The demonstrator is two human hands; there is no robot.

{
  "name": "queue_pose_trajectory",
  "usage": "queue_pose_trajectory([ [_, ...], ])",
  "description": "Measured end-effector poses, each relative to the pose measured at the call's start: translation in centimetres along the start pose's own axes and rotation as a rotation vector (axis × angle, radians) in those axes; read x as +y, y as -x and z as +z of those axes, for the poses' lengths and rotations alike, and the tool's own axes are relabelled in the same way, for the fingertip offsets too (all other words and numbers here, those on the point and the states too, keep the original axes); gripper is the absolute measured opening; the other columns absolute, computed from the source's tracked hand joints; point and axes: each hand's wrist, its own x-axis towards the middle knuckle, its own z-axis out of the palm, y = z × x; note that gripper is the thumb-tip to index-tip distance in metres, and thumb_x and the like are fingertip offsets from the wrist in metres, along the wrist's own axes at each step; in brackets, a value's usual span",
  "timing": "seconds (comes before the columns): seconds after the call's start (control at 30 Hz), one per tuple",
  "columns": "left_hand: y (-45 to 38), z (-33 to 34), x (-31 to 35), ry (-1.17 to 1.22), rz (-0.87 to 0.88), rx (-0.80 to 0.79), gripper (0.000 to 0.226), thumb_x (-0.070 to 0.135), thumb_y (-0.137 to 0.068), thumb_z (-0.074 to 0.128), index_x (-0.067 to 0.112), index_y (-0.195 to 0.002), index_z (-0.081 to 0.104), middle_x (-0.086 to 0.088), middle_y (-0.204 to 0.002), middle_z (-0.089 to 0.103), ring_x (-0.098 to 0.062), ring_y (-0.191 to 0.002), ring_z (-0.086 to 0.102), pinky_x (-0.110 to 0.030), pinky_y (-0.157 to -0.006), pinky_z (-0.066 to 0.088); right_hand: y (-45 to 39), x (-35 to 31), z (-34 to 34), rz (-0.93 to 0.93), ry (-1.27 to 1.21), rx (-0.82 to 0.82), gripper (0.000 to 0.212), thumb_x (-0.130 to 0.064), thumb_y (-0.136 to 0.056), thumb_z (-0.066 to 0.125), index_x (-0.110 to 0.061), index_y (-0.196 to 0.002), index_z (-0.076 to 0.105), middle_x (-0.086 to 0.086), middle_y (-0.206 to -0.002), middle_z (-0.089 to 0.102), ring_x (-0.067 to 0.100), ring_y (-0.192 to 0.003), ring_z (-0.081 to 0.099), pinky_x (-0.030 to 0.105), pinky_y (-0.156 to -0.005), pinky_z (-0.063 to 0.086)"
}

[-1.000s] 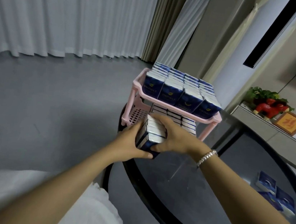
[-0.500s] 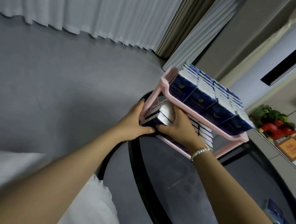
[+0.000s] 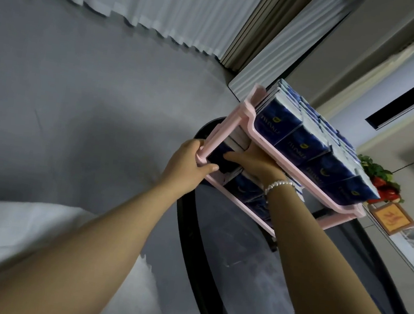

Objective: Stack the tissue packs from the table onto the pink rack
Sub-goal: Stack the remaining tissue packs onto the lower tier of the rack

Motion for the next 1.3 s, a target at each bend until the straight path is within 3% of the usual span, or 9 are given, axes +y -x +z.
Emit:
queue_pose_trajectory([
  [0.2, -0.1, 0.2, 0.2, 0.019, 0.0, 0.018, 0.058, 0.026, -0.084, 0.07, 0.013, -0.134, 0.044, -0.004, -0.123, 0.054, -0.012, -0.093, 0.053, -0.021, -0.076, 0.041, -1.6, -0.5, 0.0, 0.059, 0.044, -0.003, 0.022, -0.011, -0.081, 0.063, -0.014, -0.096, 0.048, -0.002, -0.076, 0.048, 0.009, -0.065, 0.046, 0.014, -0.056, 0.041],
  [0.33, -0.2, 0.6, 0.2, 0.035, -0.009, 0.03, 0.059, 0.027, -0.083, 0.071, 0.012, -0.133, 0.043, -0.005, -0.126, 0.051, -0.013, -0.094, 0.053, -0.022, -0.077, 0.042, -2.1, -0.4, -0.4, 0.042, 0.137, -0.034, 0.033, -0.01, -0.081, 0.062, -0.003, -0.112, 0.055, -0.002, -0.074, 0.046, 0.008, -0.061, 0.043, 0.006, -0.047, 0.038],
  [0.4, -0.2, 0.7, 0.3, 0.04, -0.008, 0.038, 0.059, 0.028, -0.083, 0.071, 0.012, -0.132, 0.043, -0.005, -0.124, 0.05, -0.013, -0.093, 0.053, -0.023, -0.076, 0.043, -2.1, -0.4, -0.3, 0.024, 0.158, -0.061, 0.036, -0.01, -0.08, 0.063, -0.003, -0.114, 0.053, 0.004, -0.086, 0.056, 0.014, -0.074, 0.055, 0.005, -0.061, 0.047],
  [0.5, -0.2, 0.7, 0.4, 0.037, -0.016, 0.038, 0.059, 0.03, -0.082, 0.072, 0.012, -0.131, 0.044, -0.006, -0.122, 0.051, -0.014, -0.091, 0.054, -0.023, -0.073, 0.043, -2.0, -0.3, 0.1, -0.007, 0.135, -0.118, 0.048, -0.012, -0.074, 0.064, -0.005, -0.12, 0.052, 0.016, -0.117, 0.06, 0.028, -0.106, 0.059, 0.037, -0.095, 0.05],
  [0.6, -0.2, 0.8, 0.4, 0.034, -0.023, 0.037, 0.058, 0.031, -0.082, 0.072, 0.012, -0.13, 0.044, -0.006, -0.121, 0.051, -0.013, -0.089, 0.053, -0.016, -0.066, 0.041, -1.8, 0.0, 0.1, -0.007, 0.1, -0.077, 0.058, -0.026, -0.064, 0.067, -0.018, -0.12, 0.053, 0.006, -0.115, 0.061, 0.022, -0.105, 0.059, 0.028, -0.085, 0.053],
  [0.73, -0.1, 0.7, 0.7, 0.02, -0.028, 0.035, 0.059, 0.031, -0.083, 0.071, 0.012, -0.131, 0.043, -0.006, -0.121, 0.05, -0.011, -0.085, 0.052, -0.009, -0.055, 0.037, -1.2, 0.4, -0.6, -0.039, 0.076, -0.094, 0.055, -0.017, -0.084, 0.065, -0.02, -0.134, 0.043, -0.007, -0.119, 0.049, 0.005, -0.104, 0.046, 0.004, -0.068, 0.036],
  [0.87, 0.3, 0.9, 1.1, -0.006, -0.028, 0.028, 0.063, 0.032, -0.085, 0.068, 0.011, -0.136, 0.038, -0.008, -0.124, 0.049, -0.011, -0.082, 0.051, -0.015, -0.063, 0.039, -0.7, 0.7, -0.5, -0.056, 0.05, -0.105, 0.056, -0.019, -0.087, 0.064, -0.02, -0.137, 0.04, -0.006, -0.127, 0.048, 0.008, -0.116, 0.045, 0.015, -0.088, 0.033],
  [1.07, 2.0, 1.1, 2.5, -0.005, -0.055, -0.018, 0.086, 0.03, -0.088, 0.064, 0.016, -0.152, 0.008, -0.005, -0.153, 0.022, -0.016, -0.122, 0.045, -0.022, -0.086, 0.036, 1.5, 1.0, -1.1, 0.033, -0.054, -0.087, 0.05, -0.033, -0.088, 0.061, -0.023, -0.134, 0.045, -0.007, -0.128, 0.05, 0.01, -0.119, 0.046, 0.02, -0.094, 0.033],
  [1.3, 6.0, 1.6, 4.1, -0.268, 0.067, 0.172, 0.075, 0.022, -0.086, 0.065, 0.009, -0.147, 0.022, -0.015, -0.141, 0.03, -0.03, -0.127, 0.037, -0.038, -0.102, 0.036, 8.4, 3.2, -1.4, -0.155, 0.105, 0.119, 0.058, -0.035, -0.09, 0.057, -0.019, -0.142, 0.038, 0.001, -0.146, 0.042, 0.02, -0.138, 0.033, 0.03, -0.112, 0.027],
])
